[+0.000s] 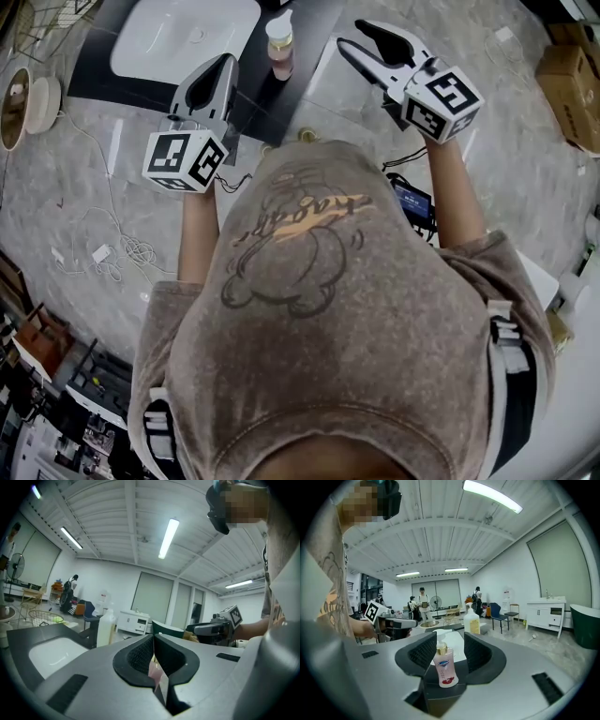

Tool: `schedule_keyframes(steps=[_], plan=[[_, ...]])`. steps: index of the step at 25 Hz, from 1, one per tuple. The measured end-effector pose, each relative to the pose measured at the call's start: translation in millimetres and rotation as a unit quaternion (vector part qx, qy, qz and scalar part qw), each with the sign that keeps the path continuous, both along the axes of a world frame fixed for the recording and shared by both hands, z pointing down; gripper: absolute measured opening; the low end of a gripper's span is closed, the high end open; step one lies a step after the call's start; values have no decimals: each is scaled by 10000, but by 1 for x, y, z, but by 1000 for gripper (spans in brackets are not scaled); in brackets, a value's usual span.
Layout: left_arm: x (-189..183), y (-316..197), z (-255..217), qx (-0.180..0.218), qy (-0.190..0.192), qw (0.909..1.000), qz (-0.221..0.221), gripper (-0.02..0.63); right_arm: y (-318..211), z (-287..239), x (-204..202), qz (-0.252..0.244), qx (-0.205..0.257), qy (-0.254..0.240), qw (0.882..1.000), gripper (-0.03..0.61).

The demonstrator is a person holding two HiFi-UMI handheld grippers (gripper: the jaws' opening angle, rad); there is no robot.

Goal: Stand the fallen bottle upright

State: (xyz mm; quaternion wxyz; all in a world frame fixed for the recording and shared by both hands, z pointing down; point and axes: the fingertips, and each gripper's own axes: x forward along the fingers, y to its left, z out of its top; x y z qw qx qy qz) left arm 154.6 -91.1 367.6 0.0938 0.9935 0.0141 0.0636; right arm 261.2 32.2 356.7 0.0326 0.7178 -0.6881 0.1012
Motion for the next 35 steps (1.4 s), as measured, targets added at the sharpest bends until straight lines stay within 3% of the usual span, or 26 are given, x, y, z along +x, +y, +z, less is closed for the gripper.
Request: schedule_keyframes(steps=[5, 10, 14, 24, 35], plan=[[-7, -7, 15, -5, -25, 9997, -252, 20, 0, 19, -1, 321, -16, 16, 9995, 141], [-8, -13, 32, 73, -75, 9985, -531, 18, -7, 37, -14, 428, 130, -53, 9990, 33], [-9, -14, 42, 32, -80, 9975, -695, 18, -11, 52, -20, 513, 47, -84, 9986, 0], [-16, -26, 63, -174, -196, 9942, -1044, 18, -12, 83, -9, 943, -133, -243, 9952, 0], [-19, -24, 63, -164, -194, 9928, -1168, 18, -26, 82, -19, 723, -74, -226, 9971, -2]])
